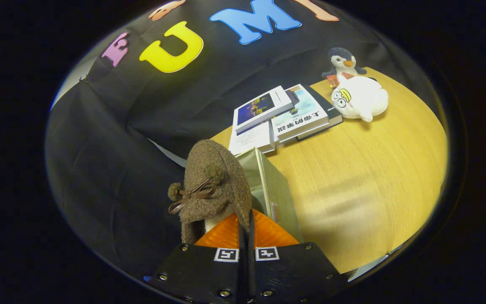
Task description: Open the storage box then place both shoes into the box .Put the left shoe in first, then the right shoe, with the right side of both shoes facing outward in a uniform manner.
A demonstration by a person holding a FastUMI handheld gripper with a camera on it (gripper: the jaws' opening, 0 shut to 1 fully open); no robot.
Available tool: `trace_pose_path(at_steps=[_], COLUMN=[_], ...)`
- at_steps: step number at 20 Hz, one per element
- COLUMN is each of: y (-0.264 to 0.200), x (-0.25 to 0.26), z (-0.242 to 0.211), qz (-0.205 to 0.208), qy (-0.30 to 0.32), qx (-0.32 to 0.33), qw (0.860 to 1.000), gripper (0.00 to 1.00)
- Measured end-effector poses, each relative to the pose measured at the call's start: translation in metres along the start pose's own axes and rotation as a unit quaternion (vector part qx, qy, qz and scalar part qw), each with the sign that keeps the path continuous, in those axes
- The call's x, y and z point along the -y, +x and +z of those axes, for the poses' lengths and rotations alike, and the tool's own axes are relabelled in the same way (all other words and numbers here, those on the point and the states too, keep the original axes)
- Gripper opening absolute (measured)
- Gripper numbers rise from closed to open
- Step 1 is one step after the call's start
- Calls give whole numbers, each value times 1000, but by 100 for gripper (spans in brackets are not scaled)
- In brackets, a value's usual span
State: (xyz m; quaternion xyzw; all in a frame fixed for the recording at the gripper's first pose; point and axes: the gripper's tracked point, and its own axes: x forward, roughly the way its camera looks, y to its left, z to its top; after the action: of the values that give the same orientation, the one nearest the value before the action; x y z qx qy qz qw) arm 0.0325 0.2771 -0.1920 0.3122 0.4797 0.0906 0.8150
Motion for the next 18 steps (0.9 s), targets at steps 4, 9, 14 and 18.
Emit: trace_pose_path(at_steps=[4,9,14,18], y=[11,-17,-77,-134], x=[-3,-2,6,29], z=[-16,18,64,98], qz=[10,14,6,-25], qy=[20,-9,-87,-148], qx=[-6,59,140,185], qw=[1000,998,986,971], gripper=[11,98,98,98])
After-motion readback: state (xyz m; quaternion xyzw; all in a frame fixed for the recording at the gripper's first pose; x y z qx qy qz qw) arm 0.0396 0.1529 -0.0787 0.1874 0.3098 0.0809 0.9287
